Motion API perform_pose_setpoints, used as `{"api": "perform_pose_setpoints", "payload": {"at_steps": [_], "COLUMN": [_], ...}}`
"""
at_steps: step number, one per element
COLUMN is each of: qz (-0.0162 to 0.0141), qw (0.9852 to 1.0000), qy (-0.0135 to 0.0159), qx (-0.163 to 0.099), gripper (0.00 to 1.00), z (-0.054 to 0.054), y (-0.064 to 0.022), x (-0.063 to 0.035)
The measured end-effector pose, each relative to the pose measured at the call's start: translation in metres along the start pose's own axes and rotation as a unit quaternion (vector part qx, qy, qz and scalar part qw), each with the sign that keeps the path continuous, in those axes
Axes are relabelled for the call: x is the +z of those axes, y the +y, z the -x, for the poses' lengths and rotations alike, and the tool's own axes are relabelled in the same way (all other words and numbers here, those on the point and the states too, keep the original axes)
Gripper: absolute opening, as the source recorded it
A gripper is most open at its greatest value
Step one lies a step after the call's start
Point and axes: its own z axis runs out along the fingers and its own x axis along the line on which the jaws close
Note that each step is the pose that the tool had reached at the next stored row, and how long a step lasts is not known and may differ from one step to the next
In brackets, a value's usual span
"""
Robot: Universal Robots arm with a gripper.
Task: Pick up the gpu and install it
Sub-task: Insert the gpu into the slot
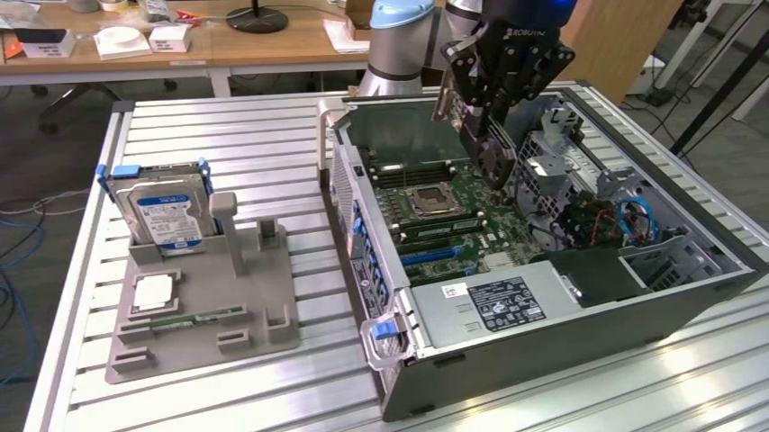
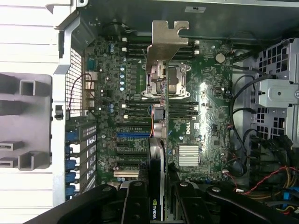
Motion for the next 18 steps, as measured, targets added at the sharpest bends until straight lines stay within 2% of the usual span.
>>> {"api": "perform_pose_setpoints", "payload": {"at_steps": [18], "qz": [0.0006], "qw": [0.9997], "qy": [0.0011], "qx": [-0.025], "gripper": [0.26], "z": [0.0], "y": [0.0], "x": [0.0]}}
